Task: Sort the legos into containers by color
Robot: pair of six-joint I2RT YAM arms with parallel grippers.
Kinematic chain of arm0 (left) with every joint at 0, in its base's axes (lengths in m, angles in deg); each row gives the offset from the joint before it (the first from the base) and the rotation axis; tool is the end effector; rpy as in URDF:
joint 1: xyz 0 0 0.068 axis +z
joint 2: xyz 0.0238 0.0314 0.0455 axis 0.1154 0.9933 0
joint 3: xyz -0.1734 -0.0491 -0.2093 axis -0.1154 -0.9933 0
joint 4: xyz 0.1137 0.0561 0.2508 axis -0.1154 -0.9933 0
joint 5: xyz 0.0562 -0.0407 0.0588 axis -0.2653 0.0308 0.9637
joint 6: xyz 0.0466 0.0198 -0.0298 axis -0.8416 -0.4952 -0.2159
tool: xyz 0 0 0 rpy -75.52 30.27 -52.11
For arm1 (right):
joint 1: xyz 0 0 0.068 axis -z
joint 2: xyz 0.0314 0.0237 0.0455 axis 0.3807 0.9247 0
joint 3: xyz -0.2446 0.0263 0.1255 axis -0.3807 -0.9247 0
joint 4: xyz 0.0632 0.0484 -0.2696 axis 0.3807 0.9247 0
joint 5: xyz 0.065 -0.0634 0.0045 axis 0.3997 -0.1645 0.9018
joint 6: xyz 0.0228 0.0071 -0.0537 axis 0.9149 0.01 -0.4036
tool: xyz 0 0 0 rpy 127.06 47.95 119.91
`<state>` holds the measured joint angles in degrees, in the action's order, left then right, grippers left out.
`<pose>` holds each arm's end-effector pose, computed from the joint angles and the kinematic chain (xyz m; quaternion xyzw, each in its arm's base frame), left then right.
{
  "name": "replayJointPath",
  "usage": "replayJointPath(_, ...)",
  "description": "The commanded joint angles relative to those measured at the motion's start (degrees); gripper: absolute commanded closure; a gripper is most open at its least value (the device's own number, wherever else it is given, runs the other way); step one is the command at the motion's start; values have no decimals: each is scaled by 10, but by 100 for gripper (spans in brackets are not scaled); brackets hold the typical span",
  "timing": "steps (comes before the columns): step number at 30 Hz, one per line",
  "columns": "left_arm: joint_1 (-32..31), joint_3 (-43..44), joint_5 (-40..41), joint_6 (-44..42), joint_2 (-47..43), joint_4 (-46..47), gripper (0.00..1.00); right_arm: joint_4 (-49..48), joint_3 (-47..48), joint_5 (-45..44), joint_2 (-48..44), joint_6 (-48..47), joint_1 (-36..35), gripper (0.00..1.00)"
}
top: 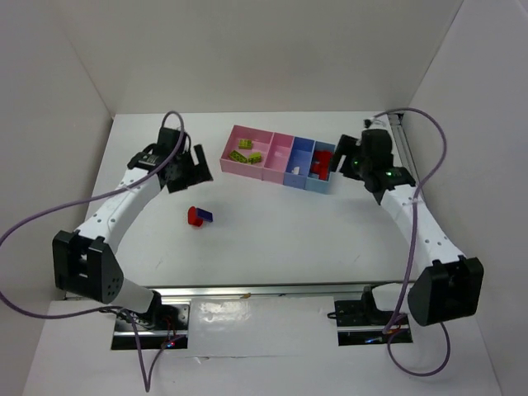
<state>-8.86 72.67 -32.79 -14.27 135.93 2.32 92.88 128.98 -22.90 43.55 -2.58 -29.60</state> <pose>0.3358 -0.0905 0.3145 -0.1705 0.9092 -0.1387 0.3536 0.3027 0.0369 0.3220 0.1320 0.8690 0.1116 0.4636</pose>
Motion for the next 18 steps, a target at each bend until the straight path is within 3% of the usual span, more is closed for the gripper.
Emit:
replayJointPath(1,43,-71,-13,37,-58,-37,10,-39,26,63,33,-82,-94,23)
replayJointPath(7,137,-86,-65,24,-83,-75,11,-16,114,61,168,-175,-296,23)
replayJointPath(9,170,-92,-94,12,-71,-91,11,-27,127,33,193,-202,-335,18)
replayJointPath(11,189,-97,-121,12,-51,-103,10,-98,108,27,207,-252,-387,14)
replayJointPath(15,208,-109,-143,12,-33,-108,10,-326,-22,-122,194,-349,-499,2)
replayJointPath(17,218,-115,-151,17,-33,-103,10,-317,-7,-98,220,-349,-498,0)
replayJointPath(18,218,-115,-160,17,-33,-103,10,-301,12,-30,235,-349,-489,0)
